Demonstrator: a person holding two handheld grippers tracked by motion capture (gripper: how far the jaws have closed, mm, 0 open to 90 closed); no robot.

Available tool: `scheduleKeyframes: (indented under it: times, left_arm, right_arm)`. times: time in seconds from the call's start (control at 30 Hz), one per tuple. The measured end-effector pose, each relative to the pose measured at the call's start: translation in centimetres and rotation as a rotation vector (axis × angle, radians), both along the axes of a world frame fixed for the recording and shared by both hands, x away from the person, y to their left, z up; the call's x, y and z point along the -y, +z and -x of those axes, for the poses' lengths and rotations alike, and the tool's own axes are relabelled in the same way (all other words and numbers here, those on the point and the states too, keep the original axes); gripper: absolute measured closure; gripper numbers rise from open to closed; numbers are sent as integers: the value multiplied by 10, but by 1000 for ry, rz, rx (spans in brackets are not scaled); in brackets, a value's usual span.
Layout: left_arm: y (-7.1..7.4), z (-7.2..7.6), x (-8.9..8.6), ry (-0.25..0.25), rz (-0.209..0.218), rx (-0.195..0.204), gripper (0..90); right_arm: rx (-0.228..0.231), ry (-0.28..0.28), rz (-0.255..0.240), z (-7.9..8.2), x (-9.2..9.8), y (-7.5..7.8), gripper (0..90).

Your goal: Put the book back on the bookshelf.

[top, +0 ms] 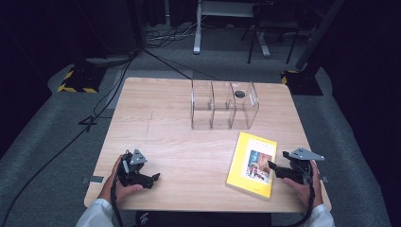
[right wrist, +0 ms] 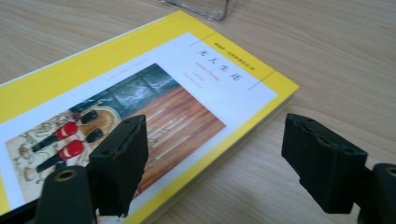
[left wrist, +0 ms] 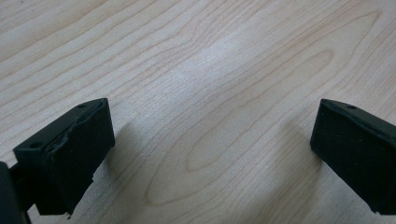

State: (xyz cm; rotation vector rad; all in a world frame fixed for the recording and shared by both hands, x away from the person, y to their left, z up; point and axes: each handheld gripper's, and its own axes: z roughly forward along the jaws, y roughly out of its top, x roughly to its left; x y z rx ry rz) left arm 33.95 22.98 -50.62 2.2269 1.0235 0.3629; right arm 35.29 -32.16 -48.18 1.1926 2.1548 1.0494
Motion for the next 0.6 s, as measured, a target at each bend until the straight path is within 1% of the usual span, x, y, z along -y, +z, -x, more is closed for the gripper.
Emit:
scheduleKeyframes:
  times: [0.1,0.17,0.27,0.37,0.4,0.43,0.53,0.57,0.6]
  left_arm:
    - [0,0,0,0,0,0,2]
    - [0,0,0,0,0,1,2]
    - [0,0,0,0,0,0,2]
    - [0,0,0,0,0,0,2]
    - [0,0,0,0,0,0,2]
    - [0,0,0,0,0,0,2]
    - [0,0,0,0,0,0,2]
    - [0,0,0,0,0,0,2]
    - [0,0,0,0,0,0,2]
  right_arm:
    - [-20,26,-10,0,-6,-2,227]
    - [-26,39,0,-1,-9,-4,225]
    - [-57,56,-16,-1,-11,-6,220]
    - [-78,70,-3,-1,-15,-9,214]
    - [-78,70,-3,-1,-15,-9,214]
    - [-82,80,-6,-1,-15,-10,205]
    - [-93,79,-20,-2,-15,-12,185]
    - [-98,78,-30,-2,-14,-12,176]
    - [-113,72,-46,-3,-13,-13,166]
